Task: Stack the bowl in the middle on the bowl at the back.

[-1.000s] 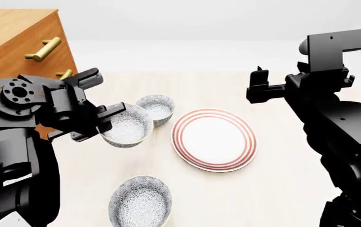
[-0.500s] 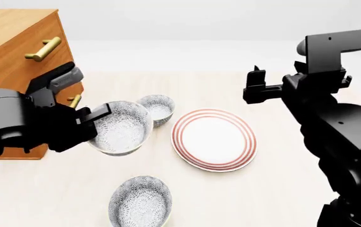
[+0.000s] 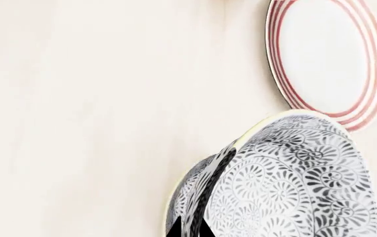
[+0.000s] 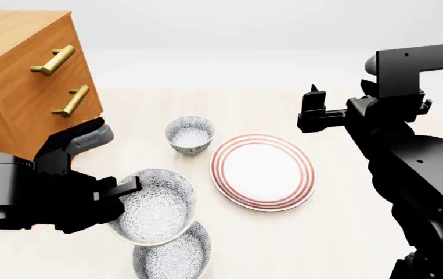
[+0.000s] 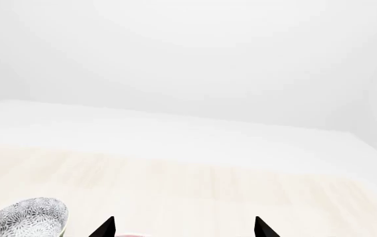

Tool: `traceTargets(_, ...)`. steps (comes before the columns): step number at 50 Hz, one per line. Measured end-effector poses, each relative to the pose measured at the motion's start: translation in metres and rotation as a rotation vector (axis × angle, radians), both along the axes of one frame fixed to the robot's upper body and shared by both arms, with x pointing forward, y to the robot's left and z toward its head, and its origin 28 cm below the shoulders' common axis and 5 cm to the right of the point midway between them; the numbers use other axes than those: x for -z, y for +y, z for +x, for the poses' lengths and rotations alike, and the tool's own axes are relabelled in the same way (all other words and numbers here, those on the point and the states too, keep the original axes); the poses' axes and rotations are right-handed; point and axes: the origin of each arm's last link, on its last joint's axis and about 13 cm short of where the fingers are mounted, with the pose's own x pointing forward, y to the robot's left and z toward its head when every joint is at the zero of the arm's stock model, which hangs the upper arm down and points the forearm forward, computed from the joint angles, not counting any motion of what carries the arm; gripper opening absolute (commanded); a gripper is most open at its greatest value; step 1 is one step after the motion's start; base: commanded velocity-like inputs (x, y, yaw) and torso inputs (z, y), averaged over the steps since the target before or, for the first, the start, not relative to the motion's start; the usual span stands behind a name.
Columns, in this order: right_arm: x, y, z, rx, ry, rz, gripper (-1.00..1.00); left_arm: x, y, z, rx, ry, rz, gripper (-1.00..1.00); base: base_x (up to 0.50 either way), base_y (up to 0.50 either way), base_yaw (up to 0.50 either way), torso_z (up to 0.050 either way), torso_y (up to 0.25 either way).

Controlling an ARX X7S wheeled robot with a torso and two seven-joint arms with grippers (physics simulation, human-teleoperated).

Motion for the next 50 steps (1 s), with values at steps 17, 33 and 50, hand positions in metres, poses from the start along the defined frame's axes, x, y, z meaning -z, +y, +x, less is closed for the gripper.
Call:
traceTargets(17,0.003,-0.001,-0.005,0.006,0.0,0.006,1.0,0.002,-0.004,-0.012,0.044,0.028,-0.02,-1.0,0.0,0.0,0.0,0.0,0.0)
traceTargets(33,0.004,-0.002,-0.01,0.015,0.003,0.006,1.0,0.005,-0.009,-0.019,0.085,0.047,-0.033,-1.0,0.0,0.0,0.0,0.0,0.001)
traceTargets(50,0.005,-0.003,-0.013,0.021,0.008,0.006,1.0,0.014,-0.013,-0.022,0.105,0.058,-0.027,-1.0,0.0,0.0,0.0,0.0,0.0)
